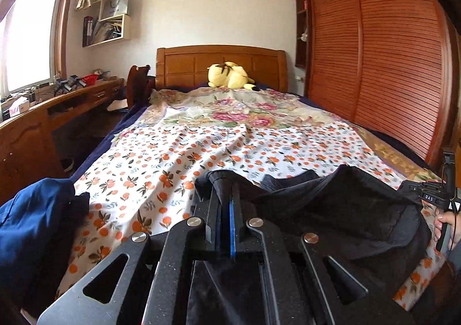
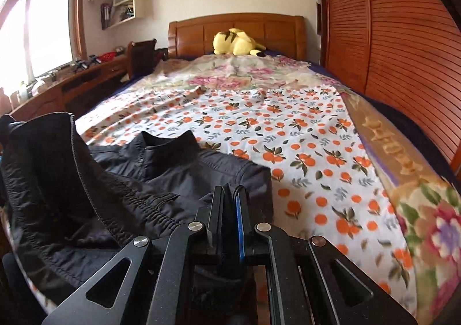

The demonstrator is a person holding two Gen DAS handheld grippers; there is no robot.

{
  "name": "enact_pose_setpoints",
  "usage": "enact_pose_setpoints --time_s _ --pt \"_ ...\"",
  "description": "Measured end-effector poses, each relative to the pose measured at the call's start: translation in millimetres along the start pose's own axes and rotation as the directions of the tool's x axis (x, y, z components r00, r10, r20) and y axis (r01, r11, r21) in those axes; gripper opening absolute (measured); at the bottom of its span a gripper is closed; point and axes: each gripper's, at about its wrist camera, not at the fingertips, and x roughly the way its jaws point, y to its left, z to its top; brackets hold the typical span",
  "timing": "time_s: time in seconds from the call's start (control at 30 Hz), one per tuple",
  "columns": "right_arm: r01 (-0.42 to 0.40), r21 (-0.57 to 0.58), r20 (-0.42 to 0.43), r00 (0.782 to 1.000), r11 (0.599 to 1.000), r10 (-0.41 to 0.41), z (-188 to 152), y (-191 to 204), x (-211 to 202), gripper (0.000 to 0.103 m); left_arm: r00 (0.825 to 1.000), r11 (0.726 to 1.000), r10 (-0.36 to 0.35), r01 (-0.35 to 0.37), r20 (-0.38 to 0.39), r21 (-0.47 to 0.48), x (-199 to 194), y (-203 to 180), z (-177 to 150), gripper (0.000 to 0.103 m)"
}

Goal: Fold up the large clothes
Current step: 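Fold the gripped jacket side over the body with the right tool and release, then grasp the jacket hem with the right tool and fold it toward the collar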

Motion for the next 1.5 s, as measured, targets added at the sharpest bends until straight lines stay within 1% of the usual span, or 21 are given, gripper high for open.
enact_pose_setpoints --time_s 0.17,0.23,0.33,0.47,0.57,0.63,0.67,0.77,0.83,0.9,0.93,1.03,1.07,1.1,1.13,1.23,1.27,1.33,1.43,1.5 --pt "0.020 0.007 -0.029 0.999 1.000 -0.019 31 8 43 0.007 1.000 0.999 0.001 -0.001 -0.001 -0.043 34 9 1 0.004" --pt "0.032 0.008 -0.031 0.999 0.999 -0.031 42 10 58 0.007 1.000 0.999 -0.016 0.016 -0.003 -0.028 44 8 -3 0.004" --pt "0.047 0.005 -0.050 0.998 0.999 -0.047 55 14 85 0.007 1.000 1.000 -0.016 0.016 -0.026 -0.008 55 7 -9 0.004" --pt "0.071 -0.013 -0.075 0.995 0.997 -0.072 64 21 115 0.007 0.997 0.998 -0.053 0.051 -0.053 -0.030 69 14 -13 0.005" --pt "0.102 -0.021 -0.076 0.992 0.995 -0.104 75 23 137 0.007 0.996 0.998 -0.055 0.053 -0.067 -0.029 76 16 -14 0.014" --pt "0.135 -0.007 -0.087 0.987 0.991 -0.135 80 20 153 0.007 0.997 0.998 -0.046 0.044 -0.060 -0.034 78 17 -16 0.036" --pt "0.153 0.007 -0.093 0.984 0.988 -0.152 83 18 158 0.007 0.997 0.998 -0.048 0.046 -0.057 -0.036 79 18 -16 0.039" --pt "0.191 0.039 -0.113 0.976 0.981 -0.186 86 16 172 0.007 0.994 0.996 -0.077 0.074 -0.072 -0.042 80 19 -18 0.041" --pt "0.213 0.032 -0.132 0.969 0.976 -0.208 88 21 178 0.007 0.994 0.996 -0.077 0.074 -0.076 -0.042 81 20 -19 0.047" --pt "0.221 0.014 -0.159 0.963 0.975 -0.216 90 27 182 0.007 0.993 0.994 -0.096 0.092 -0.073 -0.056 79 19 -22 0.073" --pt "0.225 0.006 -0.163 0.962 0.974 -0.221 92 30 181 0.008 0.992 0.993 -0.108 0.103 -0.069 -0.061 78 19 -23 0.077" --pt "0.215 -0.011 -0.149 0.965 0.977 -0.214 101 40 168 0.017 0.993 0.994 -0.103 0.100 -0.064 -0.053 73 15 -25 0.079" --pt "0.227 -0.018 -0.137 0.964 0.974 -0.227 105 42 163 0.029 0.993 0.994 -0.101 0.098 -0.062 -0.049 72 14 -26 0.079" --pt "0.244 -0.030 -0.116 0.962 0.969 -0.246 108 43 156 0.039 0.993 0.994 -0.099 0.097 -0.060 -0.045 70 13 -27 0.079" --pt "0.249 -0.042 -0.086 0.964 0.968 -0.252 112 46 147 0.051 0.993 0.994 -0.101 0.098 -0.061 -0.044 70 12 -28 0.079" --pt "0.240 -0.093 -0.040 0.969 0.966 -0.244 121 63 125 0.057 0.992 0.994 -0.108 0.106 -0.064 -0.039 69 11 -30 0.079" --pt "0.218 -0.109 -0.036 0.974 0.970 -0.223 123 71 122 0.057 0.992 0.994 -0.108 0.106 -0.066 -0.037 69 11 -31 0.079" --pt "0.149 -0.143 -0.030 0.987 0.978 -0.155 125 92 115 0.057 0.991 0.994 -0.110 0.108 -0.070 -0.036 70 12 -32 0.079" --pt "0.067 -0.191 -0.046 0.996 0.979 -0.077 125 127 112 0.058 0.991 0.994 -0.110 0.108 -0.071 -0.034 69 12 -33 0.079" --pt "0.015 -0.217 -0.069 0.997 0.976 -0.031 123 148 116 0.058 0.991 0.994 -0.110 0.107 -0.071 -0.035 68 13 -34 0.079"
